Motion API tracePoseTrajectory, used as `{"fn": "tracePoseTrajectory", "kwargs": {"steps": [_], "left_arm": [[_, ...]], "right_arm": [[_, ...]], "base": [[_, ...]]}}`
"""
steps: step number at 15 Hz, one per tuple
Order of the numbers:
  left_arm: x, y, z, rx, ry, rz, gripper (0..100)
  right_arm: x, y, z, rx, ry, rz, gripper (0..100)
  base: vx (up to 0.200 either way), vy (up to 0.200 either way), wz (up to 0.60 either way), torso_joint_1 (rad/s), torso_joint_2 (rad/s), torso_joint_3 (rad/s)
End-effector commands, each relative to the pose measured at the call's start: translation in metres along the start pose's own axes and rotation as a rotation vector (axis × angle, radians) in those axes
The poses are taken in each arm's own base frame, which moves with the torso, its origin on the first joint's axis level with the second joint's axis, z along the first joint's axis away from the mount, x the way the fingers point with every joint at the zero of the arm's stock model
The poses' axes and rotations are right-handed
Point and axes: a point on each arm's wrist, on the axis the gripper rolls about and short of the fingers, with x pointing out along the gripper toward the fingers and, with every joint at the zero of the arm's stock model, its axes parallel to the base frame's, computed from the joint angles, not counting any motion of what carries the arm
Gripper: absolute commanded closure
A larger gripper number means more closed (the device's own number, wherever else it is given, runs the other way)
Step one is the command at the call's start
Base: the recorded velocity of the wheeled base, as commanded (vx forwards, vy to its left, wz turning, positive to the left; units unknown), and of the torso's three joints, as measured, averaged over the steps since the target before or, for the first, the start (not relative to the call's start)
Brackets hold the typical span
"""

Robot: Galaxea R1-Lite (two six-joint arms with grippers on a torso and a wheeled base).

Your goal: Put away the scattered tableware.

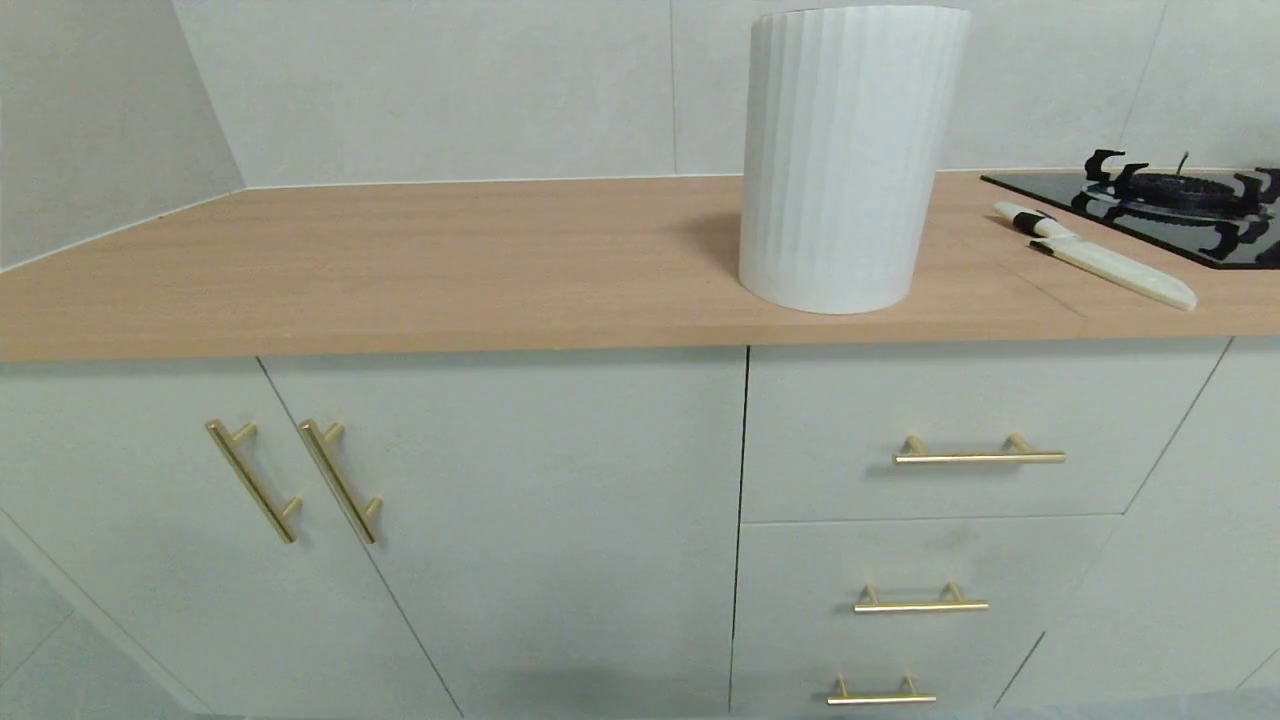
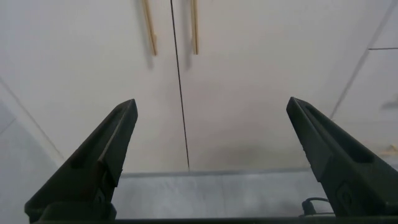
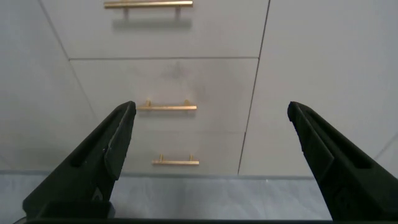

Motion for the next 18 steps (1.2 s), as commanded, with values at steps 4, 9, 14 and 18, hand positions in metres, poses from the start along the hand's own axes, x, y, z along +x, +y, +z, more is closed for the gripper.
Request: {"fn": "tracePoseTrajectory", "kwargs": {"steps": [4, 9, 14, 18], "left_arm": [[0.0, 0.0, -0.0001, 0.0, 0.0, 0.0, 0], [0.0, 0.0, -0.0001, 0.0, 0.0, 0.0, 0], [0.0, 0.0, -0.0001, 0.0, 0.0, 0.0, 0], [0.0, 0.0, -0.0001, 0.0, 0.0, 0.0, 0]], "right_arm": [[0.0001, 0.0, 0.0005, 0.0, 0.001, 0.001, 0], [0.0002, 0.0, 0.0001, 0.0, 0.002, 0.001, 0], [0.0002, 0.0, 0.0001, 0.002, 0.002, 0.001, 0], [0.0002, 0.0, 0.0001, 0.002, 0.002, 0.001, 0]], "base": [[0.2, 0.0, 0.0, 0.004, 0.0, 0.005], [0.04, 0.0, 0.0, 0.0, 0.0, 0.0], [0.0, 0.0, 0.0, 0.0, 0.0, 0.0], [0.0, -0.05, 0.0, -0.001, 0.0, 0.002]]}}
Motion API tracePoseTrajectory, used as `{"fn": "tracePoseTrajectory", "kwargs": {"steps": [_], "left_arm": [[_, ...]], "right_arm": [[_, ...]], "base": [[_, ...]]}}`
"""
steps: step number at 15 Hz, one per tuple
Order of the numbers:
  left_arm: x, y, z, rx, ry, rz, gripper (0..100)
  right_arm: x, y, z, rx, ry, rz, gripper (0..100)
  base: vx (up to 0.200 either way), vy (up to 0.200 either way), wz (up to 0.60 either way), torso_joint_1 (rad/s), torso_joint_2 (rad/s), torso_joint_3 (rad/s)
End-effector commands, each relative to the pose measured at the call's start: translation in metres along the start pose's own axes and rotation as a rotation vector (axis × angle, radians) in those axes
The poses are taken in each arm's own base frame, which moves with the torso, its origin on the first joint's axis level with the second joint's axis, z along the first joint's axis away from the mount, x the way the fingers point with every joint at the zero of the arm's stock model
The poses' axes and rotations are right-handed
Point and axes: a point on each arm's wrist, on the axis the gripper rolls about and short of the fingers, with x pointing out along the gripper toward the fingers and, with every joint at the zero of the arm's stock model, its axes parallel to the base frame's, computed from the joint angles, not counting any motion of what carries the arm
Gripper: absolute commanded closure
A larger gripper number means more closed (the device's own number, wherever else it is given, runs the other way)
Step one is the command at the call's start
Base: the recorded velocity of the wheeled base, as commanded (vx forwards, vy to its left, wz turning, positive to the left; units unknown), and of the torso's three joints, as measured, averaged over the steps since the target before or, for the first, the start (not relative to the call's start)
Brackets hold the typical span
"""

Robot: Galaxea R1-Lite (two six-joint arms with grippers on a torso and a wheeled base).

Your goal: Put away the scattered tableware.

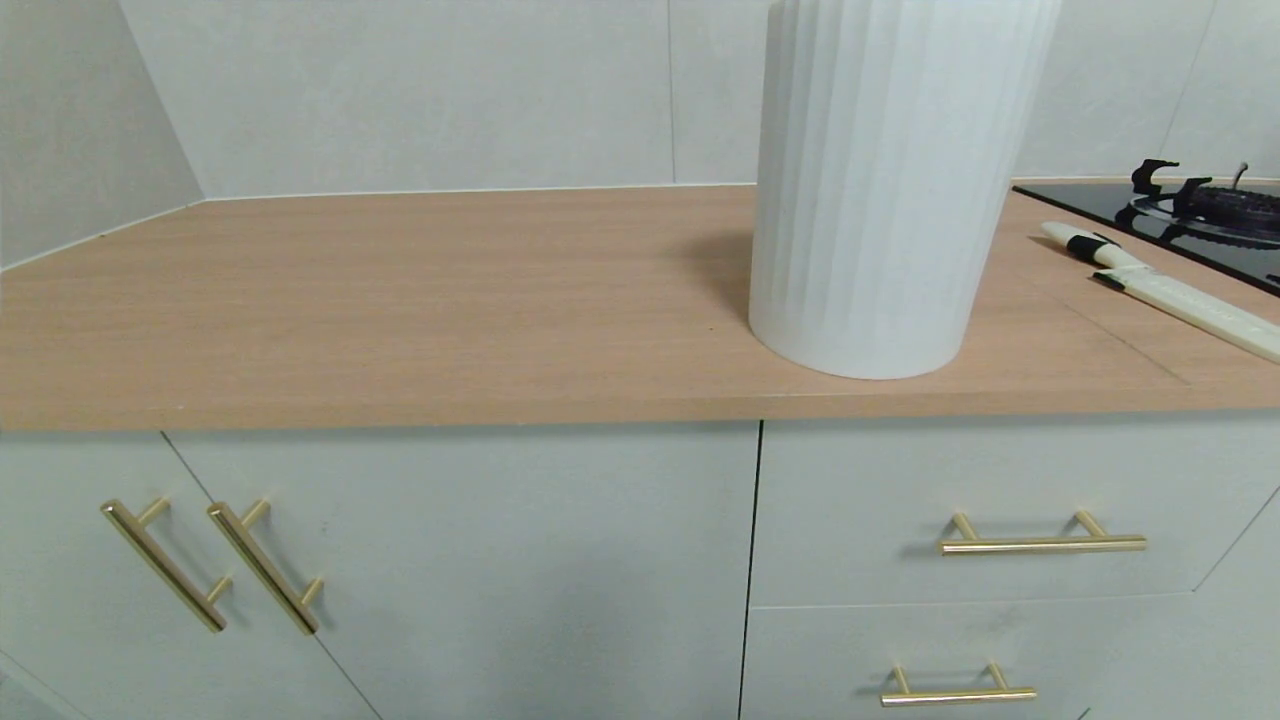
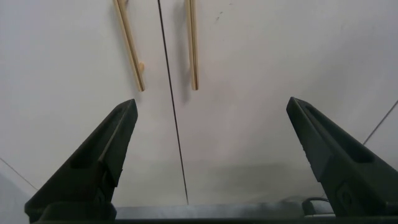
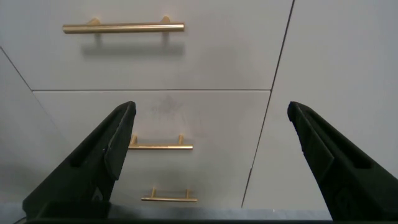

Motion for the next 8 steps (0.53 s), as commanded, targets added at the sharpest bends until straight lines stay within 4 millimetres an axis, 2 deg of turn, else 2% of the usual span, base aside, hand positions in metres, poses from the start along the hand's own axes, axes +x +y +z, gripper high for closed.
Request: {"fn": "tracePoseTrajectory", "kwargs": {"steps": [1, 8], "left_arm": [[0.0, 0.0, 0.0, 0.002, 0.0, 0.0, 0], [0.0, 0.0, 0.0, 0.0, 0.0, 0.0, 0]], "right_arm": [[0.0001, 0.0, 0.0, 0.0, 0.002, 0.0, 0], [0.0, 0.0, 0.0005, 0.0, 0.0, 0.0, 0]], "base": [[0.0, -0.2, 0.0, 0.007, 0.01, 0.007], [0.0, -0.2, 0.0, 0.002, 0.0, 0.002]]}}
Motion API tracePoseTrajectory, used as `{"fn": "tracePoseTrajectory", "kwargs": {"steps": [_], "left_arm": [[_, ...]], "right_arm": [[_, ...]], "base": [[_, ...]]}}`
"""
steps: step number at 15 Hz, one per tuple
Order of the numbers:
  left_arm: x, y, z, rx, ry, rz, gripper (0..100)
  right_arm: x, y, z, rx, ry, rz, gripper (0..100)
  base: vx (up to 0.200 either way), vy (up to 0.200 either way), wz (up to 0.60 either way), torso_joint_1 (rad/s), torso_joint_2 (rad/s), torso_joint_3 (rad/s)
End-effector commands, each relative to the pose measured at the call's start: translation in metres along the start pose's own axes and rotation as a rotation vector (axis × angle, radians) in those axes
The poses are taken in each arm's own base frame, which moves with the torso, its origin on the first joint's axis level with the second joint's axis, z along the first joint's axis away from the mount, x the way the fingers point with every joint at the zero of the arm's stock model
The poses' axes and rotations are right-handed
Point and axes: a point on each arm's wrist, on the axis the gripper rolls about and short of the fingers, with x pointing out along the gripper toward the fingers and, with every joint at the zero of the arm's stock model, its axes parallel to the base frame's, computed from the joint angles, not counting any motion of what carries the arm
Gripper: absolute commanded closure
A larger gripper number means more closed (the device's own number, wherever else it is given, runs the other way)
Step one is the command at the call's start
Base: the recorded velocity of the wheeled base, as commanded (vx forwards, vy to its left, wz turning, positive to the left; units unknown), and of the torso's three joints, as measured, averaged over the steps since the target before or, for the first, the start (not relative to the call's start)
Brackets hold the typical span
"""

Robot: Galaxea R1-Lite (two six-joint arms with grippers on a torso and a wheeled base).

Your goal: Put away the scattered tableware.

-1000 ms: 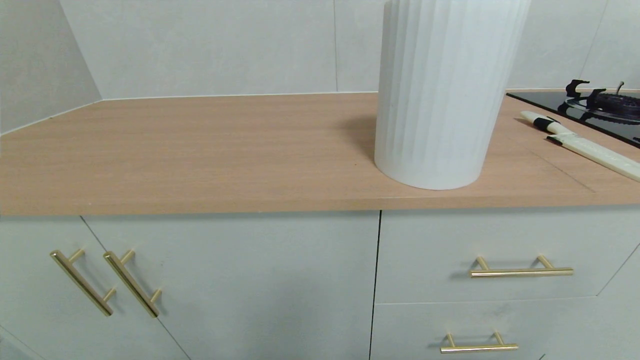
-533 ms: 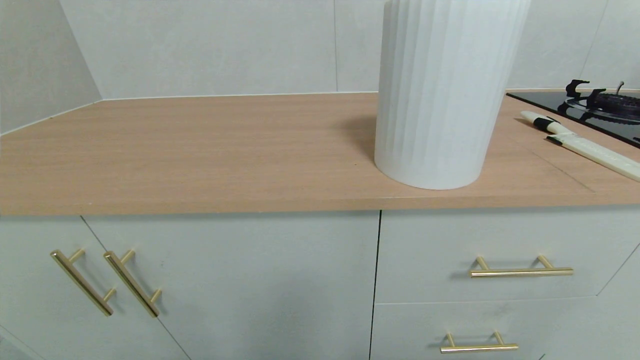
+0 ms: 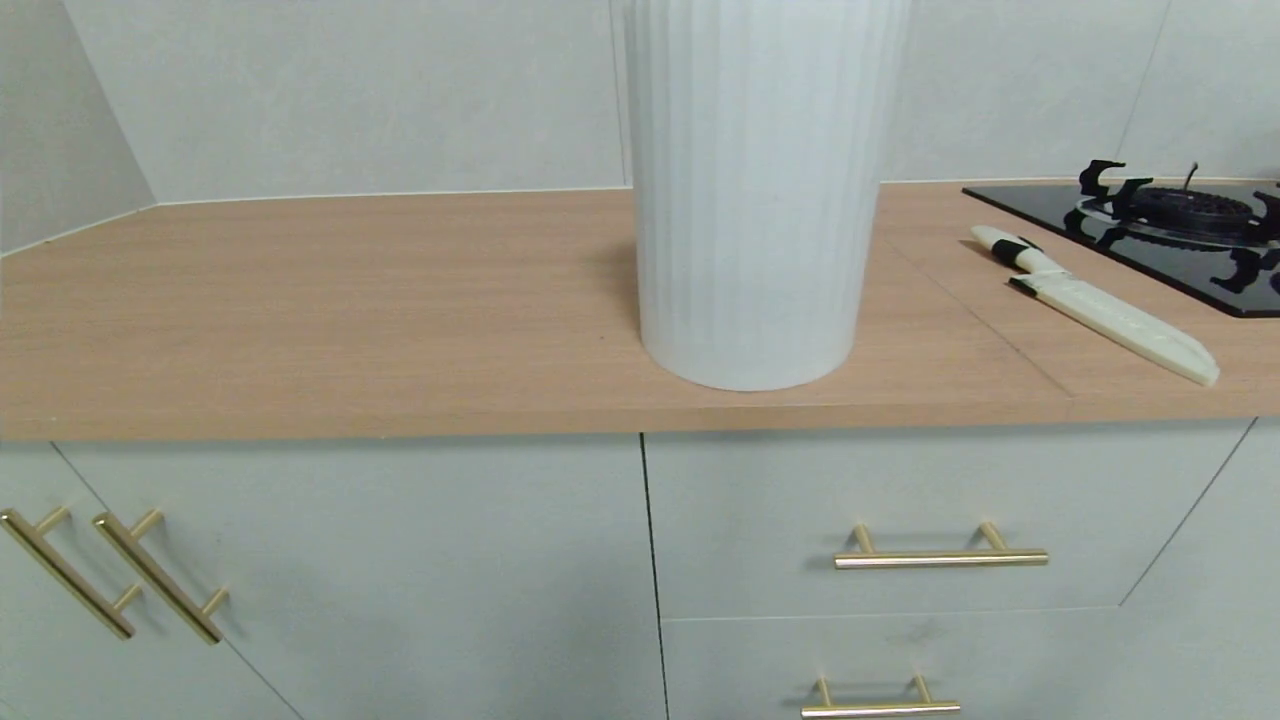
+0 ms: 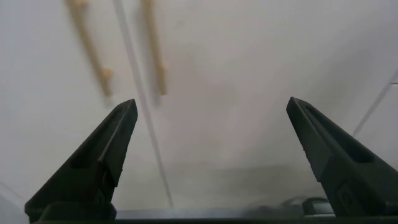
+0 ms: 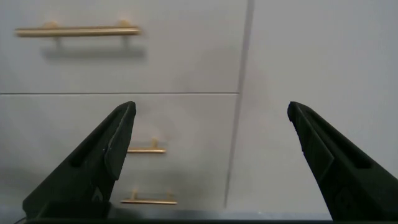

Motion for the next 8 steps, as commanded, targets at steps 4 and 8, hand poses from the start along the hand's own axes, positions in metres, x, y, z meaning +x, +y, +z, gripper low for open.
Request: {"fn": "tracePoseTrajectory", "kwargs": {"steps": [4, 8], "left_arm": [[0.0, 0.0, -0.0001, -0.002, 0.0, 0.0, 0], [0.0, 0.0, -0.0001, -0.002, 0.0, 0.0, 0]], "right_arm": [[0.0001, 0.0, -0.0001, -0.002, 0.002, 0.0, 0], [0.0001, 0.0, -0.0001, -0.002, 0.002, 0.0, 0]], "base": [[0.0, -0.05, 0.0, -0.001, 0.0, 0.001], [0.0, 0.0, 0.0, 0.0, 0.0, 0.0]]}}
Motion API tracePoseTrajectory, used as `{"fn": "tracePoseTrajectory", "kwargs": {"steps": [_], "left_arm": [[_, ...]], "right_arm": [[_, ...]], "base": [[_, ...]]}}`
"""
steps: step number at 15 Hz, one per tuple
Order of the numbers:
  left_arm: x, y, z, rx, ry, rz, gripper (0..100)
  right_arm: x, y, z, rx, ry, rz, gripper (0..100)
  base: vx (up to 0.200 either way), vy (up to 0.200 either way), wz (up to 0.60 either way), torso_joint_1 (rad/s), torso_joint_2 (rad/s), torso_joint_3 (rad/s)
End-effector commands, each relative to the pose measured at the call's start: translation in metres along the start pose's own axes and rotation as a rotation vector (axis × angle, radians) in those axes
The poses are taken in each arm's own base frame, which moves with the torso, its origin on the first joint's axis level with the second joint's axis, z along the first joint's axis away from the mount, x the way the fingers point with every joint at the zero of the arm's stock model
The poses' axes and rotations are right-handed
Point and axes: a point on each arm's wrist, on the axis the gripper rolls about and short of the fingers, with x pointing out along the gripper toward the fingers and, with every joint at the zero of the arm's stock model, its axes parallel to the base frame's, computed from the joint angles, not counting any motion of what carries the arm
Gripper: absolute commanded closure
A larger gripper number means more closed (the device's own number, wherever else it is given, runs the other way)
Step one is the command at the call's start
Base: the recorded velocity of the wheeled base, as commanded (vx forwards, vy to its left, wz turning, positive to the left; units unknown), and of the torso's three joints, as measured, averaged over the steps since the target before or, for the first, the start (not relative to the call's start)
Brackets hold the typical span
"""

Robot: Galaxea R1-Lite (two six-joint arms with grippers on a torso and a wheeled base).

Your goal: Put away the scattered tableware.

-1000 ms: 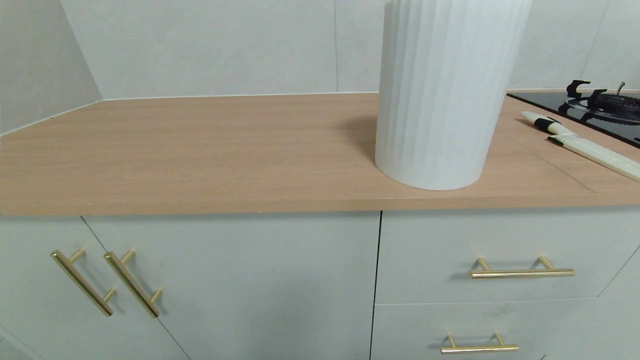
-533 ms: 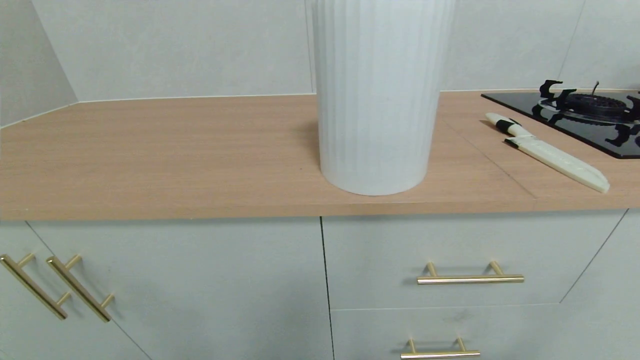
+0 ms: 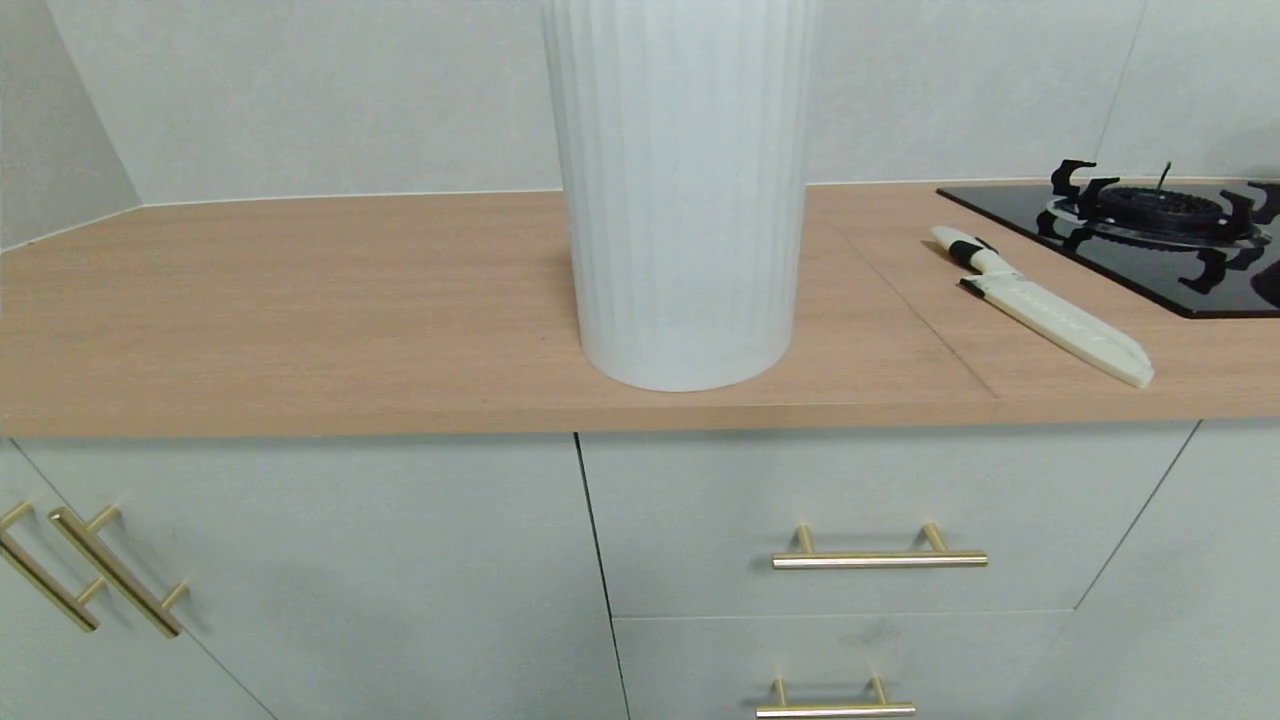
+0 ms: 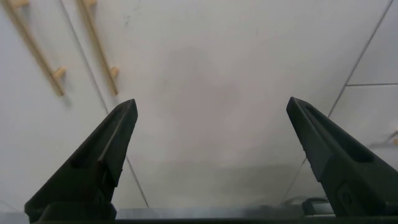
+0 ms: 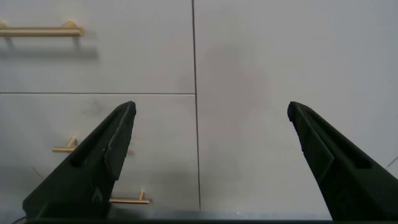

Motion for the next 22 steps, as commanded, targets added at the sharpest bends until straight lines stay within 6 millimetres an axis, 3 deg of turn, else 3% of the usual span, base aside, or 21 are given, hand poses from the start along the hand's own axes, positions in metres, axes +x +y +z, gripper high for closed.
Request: {"fn": "tracePoseTrajectory", "kwargs": {"steps": [1, 18, 22], "left_arm": [[0.0, 0.0, -0.0001, 0.0, 0.0, -0.001, 0], [0.0, 0.0, -0.0001, 0.0, 0.0, -0.001, 0], [0.0, 0.0, -0.0001, 0.0, 0.0, -0.001, 0]], "right_arm": [[0.0001, 0.0, 0.0, -0.001, 0.001, -0.001, 0], [0.0001, 0.0, 0.0, -0.001, 0.001, -0.001, 0], [0.0001, 0.0, 0.0, -0.001, 0.001, -0.001, 0]], "base": [[0.0, 0.0, 0.0, 0.0, 0.0, 0.0], [0.0, 0.0, 0.0, 0.0, 0.0, 0.0], [0.0, 0.0, 0.0, 0.068, -0.21, -0.222]]}}
